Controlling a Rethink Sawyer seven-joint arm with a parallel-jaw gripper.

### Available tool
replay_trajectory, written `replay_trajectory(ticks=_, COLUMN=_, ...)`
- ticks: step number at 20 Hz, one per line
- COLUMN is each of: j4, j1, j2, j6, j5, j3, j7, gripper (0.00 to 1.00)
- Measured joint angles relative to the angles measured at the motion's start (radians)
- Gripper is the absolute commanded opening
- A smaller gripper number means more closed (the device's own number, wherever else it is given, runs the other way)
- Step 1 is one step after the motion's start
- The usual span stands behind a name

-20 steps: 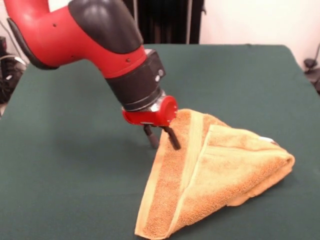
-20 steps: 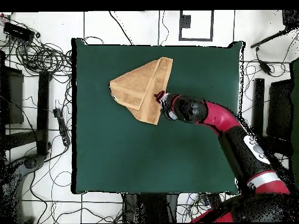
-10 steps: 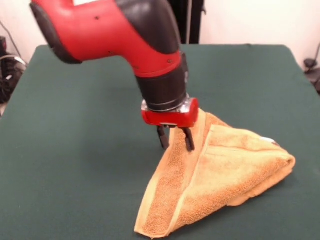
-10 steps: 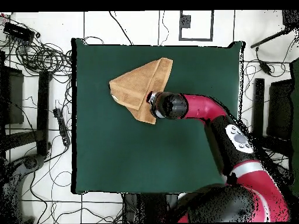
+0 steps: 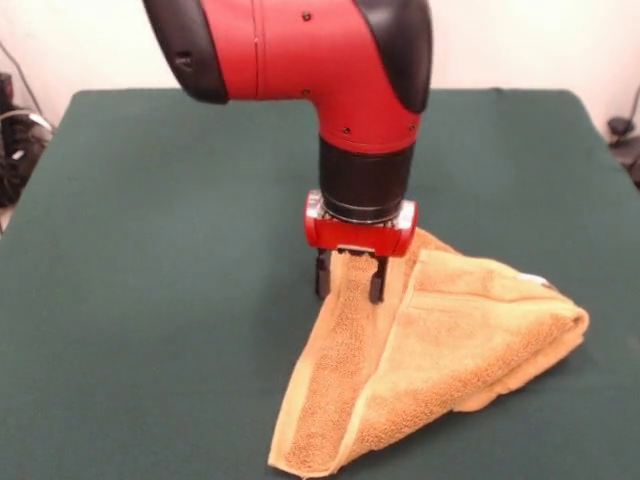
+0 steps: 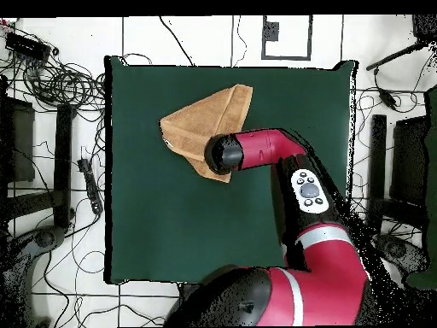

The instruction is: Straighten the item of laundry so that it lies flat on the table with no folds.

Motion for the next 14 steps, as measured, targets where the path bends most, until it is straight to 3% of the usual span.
replay_trajectory(ticks=3, j4=-0.016, j1=0.0, j2=0.003, j6=0.0, j5=0.006, j3=-0.019, j7=0.0, gripper=1.0)
replay_trajectory(ticks=4, j4=-0.021, j1=-0.003, j2=0.004, j6=0.0, j5=0.009, j3=-0.025, j7=0.0, gripper=0.0)
replay_trajectory(ticks=14, j4=-0.023, j1=-0.058, j2=0.006, j6=0.0, j5=0.046, j3=-0.027, j7=0.0, gripper=0.0)
